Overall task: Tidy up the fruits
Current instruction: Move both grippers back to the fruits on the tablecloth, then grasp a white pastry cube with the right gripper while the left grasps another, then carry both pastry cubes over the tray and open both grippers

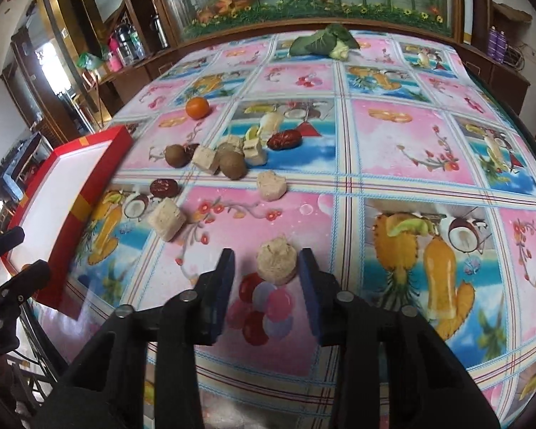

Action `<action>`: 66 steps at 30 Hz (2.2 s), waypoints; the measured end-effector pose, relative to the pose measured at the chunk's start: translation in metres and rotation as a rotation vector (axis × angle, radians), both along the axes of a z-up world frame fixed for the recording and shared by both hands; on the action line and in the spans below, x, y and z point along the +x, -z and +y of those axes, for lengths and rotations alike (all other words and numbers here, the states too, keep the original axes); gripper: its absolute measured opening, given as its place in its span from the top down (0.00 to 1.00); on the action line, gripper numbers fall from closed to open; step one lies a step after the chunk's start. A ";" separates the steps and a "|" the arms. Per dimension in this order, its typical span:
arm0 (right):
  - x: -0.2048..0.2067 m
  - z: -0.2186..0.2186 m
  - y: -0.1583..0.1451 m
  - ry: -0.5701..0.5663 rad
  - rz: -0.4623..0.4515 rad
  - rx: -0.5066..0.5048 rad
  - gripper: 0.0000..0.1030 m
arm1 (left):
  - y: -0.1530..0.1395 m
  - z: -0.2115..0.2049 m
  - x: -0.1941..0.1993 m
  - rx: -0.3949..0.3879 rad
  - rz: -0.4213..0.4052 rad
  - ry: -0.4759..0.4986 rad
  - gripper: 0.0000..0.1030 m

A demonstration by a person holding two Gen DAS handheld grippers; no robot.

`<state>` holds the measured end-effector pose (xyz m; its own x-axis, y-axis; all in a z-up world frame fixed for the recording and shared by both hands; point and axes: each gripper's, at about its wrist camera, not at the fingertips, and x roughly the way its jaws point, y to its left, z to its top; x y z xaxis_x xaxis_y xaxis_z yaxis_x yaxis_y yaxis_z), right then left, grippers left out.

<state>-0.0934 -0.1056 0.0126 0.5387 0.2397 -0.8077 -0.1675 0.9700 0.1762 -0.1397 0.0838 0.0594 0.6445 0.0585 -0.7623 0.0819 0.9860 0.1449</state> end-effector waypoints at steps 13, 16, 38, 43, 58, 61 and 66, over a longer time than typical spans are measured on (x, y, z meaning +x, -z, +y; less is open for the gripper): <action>0.011 -0.040 -0.005 0.113 -0.057 0.190 0.74 | 0.013 -0.043 0.042 -0.068 0.070 0.083 0.23; 0.006 -0.037 -0.016 0.117 -0.135 0.158 0.74 | 0.019 -0.057 0.055 -0.077 0.078 0.100 0.23; 0.008 -0.029 -0.017 0.078 -0.159 0.148 0.74 | 0.040 -0.060 0.077 -0.198 0.139 0.132 0.76; 0.008 -0.030 -0.017 0.086 -0.164 0.151 0.74 | 0.021 -0.038 0.059 -0.239 0.091 0.112 0.76; -0.010 0.112 -0.038 -0.207 -0.195 0.137 0.74 | -0.012 0.101 0.003 -0.191 -0.091 -0.170 0.76; -0.015 0.150 -0.044 -0.288 -0.186 0.146 0.74 | -0.006 0.131 -0.004 -0.170 -0.096 -0.251 0.76; -0.019 0.208 -0.039 -0.383 -0.152 0.095 0.74 | 0.006 0.164 -0.012 -0.174 -0.085 -0.327 0.76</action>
